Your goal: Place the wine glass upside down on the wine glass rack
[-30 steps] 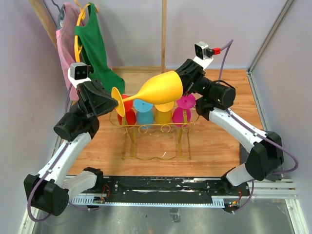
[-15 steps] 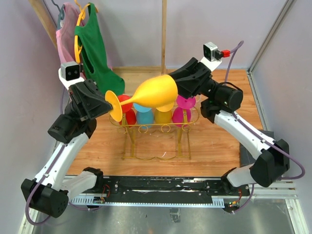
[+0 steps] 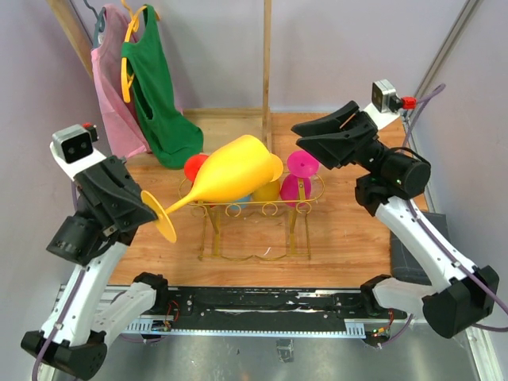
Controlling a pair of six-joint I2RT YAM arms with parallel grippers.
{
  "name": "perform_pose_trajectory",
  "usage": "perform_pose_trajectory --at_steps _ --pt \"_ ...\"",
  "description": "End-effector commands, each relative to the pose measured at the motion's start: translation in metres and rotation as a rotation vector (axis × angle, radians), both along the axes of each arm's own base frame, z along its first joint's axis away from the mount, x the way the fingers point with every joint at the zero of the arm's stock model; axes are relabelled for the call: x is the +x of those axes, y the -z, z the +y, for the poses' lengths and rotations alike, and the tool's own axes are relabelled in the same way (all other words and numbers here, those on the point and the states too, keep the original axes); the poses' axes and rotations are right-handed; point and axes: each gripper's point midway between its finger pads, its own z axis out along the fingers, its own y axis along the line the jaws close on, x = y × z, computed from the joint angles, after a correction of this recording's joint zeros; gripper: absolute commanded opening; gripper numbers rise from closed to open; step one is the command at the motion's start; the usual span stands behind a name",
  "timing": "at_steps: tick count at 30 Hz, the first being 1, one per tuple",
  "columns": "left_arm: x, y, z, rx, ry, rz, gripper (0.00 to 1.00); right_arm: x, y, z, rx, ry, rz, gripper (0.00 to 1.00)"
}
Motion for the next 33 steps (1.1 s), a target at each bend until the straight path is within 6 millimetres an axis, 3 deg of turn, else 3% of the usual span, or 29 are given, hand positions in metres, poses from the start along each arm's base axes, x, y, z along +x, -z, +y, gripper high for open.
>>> perform_pose_trajectory --at_steps 1,9,16,26,33 --pt "0.008 0.007 -0.004 0.028 -0.07 0.069 0.0 -0.004 0.001 -0.014 -0.027 0.139 -0.064 0.44" --pt "0.02 0.021 -0.007 0.069 -0.054 0.209 0.0 0.0 0.015 -0.022 -0.134 0.29 -0.025 0.45" --pt "0.038 0.05 -0.016 0.153 -0.065 0.362 0.0 0.004 0.014 -0.03 -0.197 0.396 -0.008 0.46" --pt "0.04 0.052 -0.026 0.325 -0.204 0.469 0.0 -0.002 0.019 -0.05 -0.22 0.541 -0.037 0.46" --pt "0.041 0.066 -0.031 0.469 -0.222 0.576 0.0 0.005 0.035 -0.065 -0.236 0.656 -0.006 0.46"
